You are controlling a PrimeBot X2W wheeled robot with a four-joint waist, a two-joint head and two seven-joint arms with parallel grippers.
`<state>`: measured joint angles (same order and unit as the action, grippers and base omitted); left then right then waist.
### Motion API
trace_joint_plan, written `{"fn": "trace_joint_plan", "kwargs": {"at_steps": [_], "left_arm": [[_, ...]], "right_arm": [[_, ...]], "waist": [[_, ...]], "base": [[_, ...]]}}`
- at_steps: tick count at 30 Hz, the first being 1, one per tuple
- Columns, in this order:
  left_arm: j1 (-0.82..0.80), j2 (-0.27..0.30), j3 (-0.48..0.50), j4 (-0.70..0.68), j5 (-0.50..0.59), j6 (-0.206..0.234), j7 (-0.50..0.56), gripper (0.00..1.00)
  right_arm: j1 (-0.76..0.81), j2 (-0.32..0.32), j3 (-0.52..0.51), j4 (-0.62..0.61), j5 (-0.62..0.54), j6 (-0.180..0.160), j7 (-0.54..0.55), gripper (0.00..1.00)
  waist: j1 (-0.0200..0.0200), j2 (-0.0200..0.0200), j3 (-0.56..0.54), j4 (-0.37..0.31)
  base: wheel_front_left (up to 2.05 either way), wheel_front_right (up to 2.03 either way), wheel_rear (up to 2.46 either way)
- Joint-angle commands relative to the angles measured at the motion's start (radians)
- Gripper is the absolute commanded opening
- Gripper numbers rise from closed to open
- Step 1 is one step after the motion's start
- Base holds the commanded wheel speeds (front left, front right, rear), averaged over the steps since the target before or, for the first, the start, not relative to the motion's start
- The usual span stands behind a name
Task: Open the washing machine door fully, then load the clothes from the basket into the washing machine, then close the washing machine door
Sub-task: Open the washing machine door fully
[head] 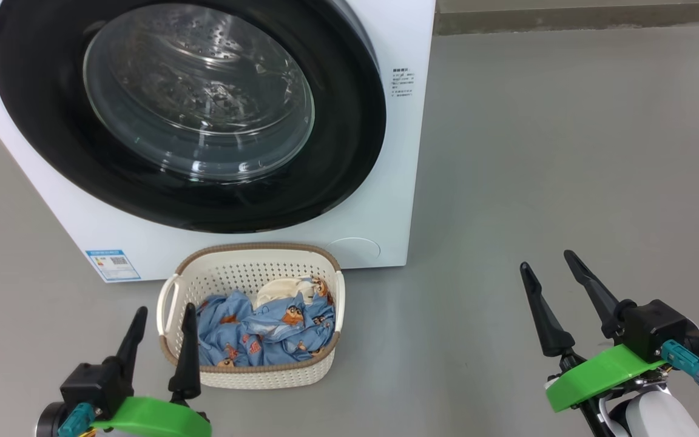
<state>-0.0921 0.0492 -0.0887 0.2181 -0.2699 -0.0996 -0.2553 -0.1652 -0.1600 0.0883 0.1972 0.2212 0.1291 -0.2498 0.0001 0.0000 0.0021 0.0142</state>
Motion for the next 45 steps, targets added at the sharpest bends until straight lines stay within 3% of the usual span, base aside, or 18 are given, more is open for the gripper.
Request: {"fn": "trace_joint_plan", "kwargs": {"at_steps": [1, 20, 30, 31, 32, 33, 34, 36, 37, 41, 45], "left_arm": [[-0.046, 0.018, 0.031, -0.024, -0.001, 0.008, -0.006, 1.0], [-0.085, 0.021, 0.033, -0.061, 0.004, 0.02, -0.006, 1.0], [-0.117, 0.023, 0.033, -0.103, 0.004, 0.017, -0.006, 1.0], [-0.12, 0.023, 0.032, -0.11, 0.004, 0.015, -0.006, 1.0], [-0.124, 0.022, 0.032, -0.118, 0.004, 0.014, -0.006, 1.0], [-0.127, 0.022, 0.033, -0.125, 0.004, 0.013, -0.006, 1.0], [-0.132, 0.021, 0.035, -0.133, 0.004, 0.012, -0.006, 1.0], [-0.143, 0.019, 0.041, -0.157, 0.007, 0.011, -0.006, 1.0], [-0.147, 0.018, 0.042, -0.169, 0.009, 0.01, -0.006, 1.0], [-0.158, 0.013, 0.046, -0.201, 0.009, 0.007, -0.006, 1.0], [-0.168, 0.008, 0.05, -0.219, 0.01, 0.004, -0.006, 1.0]], "right_arm": [[-0.032, -0.009, 0.025, -0.02, -0.002, 0.002, -0.012, 1.0], [-0.214, -0.079, 0.012, -0.004, 0.037, 0.002, -0.012, 1.0], [-0.36, -0.12, -0.016, 0.035, 0.125, 0.002, -0.012, 1.0], [-0.379, -0.127, -0.018, 0.045, 0.143, 0.002, -0.012, 0.96], [-0.397, -0.135, -0.022, 0.058, 0.161, 0.002, -0.012, 0.78], [-0.417, -0.144, -0.023, 0.07, 0.177, 0.002, -0.012, 0.47], [-0.437, -0.152, -0.022, 0.08, 0.199, 0.002, -0.011, 0.37], [-0.479, -0.17, -0.018, 0.103, 0.246, 0.002, -0.002, 0.08], [-0.499, -0.177, -0.014, 0.113, 0.275, 0.002, 0.004, 0.0], [-0.557, -0.21, 0.016, 0.144, 0.334, 0.002, 0.021, 0.0], [-0.631, -0.205, 0.05, 0.184, 0.501, 0.002, 0.063, 0.0]], "waist": [[-0.0001, 0.0, 0.002, 0.0], [-0.0001, 0.0, 0.122, 0.02], [-0.0001, 0.0, 0.21, 0.044], [-0.0001, 0.0, 0.221, 0.049], [-0.0001, 0.0, 0.232, 0.053], [-0.0001, 0.0, 0.244, 0.058], [-0.0001, 0.0, 0.255, 0.063], [-0.0001, 0.0, 0.278, 0.072], [-0.0001, 0.0, 0.289, 0.077], [-0.0001, 0.0, 0.32, 0.089], [-0.0001, 0.0, 0.349, 0.101]], "base": [[0.0, 0.0, 0.0], [0.0, 0.0, 0.0], [0.0, 0.0, 0.0], [0.0, 0.0, 0.0], [0.0, 0.0, 0.0], [0.0, 0.0, 0.0], [0.0, 0.0, 0.0], [0.0, 0.0, 0.0], [0.0, 0.0, 0.0], [0.0, 0.0, 0.0], [0.0, 0.0, 0.0]]}}
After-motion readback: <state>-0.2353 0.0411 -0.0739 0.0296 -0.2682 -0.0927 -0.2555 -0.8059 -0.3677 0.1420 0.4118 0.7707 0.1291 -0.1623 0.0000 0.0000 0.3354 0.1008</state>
